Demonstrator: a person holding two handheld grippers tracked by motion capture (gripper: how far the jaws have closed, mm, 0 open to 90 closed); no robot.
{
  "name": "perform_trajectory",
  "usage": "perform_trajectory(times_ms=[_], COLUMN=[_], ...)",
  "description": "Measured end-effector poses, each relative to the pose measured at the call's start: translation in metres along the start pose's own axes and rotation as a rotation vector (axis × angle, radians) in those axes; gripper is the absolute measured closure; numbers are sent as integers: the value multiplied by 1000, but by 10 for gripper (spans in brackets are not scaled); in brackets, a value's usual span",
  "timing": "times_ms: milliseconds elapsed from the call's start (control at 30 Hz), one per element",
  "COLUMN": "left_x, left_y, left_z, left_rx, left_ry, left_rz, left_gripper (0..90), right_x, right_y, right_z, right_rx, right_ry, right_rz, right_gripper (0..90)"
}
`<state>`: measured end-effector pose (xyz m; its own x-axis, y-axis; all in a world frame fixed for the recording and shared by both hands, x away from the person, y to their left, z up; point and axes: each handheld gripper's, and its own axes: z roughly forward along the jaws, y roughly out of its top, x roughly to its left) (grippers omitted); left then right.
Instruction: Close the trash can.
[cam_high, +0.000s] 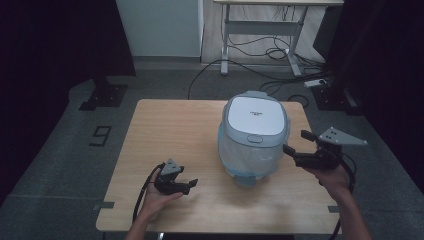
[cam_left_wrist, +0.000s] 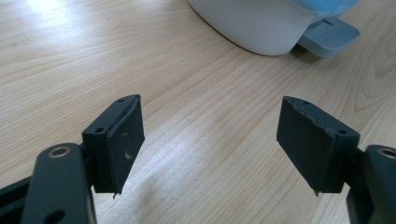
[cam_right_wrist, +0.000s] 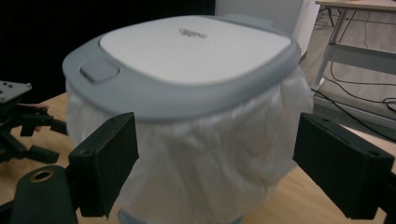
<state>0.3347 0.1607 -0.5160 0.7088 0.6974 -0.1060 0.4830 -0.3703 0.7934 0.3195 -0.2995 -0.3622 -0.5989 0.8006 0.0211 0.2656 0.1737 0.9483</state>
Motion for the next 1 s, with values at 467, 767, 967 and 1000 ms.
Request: perform_trajectory(times_ms=[467,767,967,1000], left_x=[5,9,9,10], left_y=[-3,-5,-5,-5], left_z=[0,-1,-3,-3], left_rx=[11,7,3,2], left_ry=[30,41,45,46], left_rz=[-6,-19,-19,-21], left_gripper=[232,229,228,228], right_x=[-1,-2,-3,-3], right_y=[-86,-138,-144,-144], right_z=[-6,11,17,17], right_rx=[49,136,158,156], right_ry=[29,34,33,33], right_rz=[78,129,136,134], right_gripper=[131,132,132,132])
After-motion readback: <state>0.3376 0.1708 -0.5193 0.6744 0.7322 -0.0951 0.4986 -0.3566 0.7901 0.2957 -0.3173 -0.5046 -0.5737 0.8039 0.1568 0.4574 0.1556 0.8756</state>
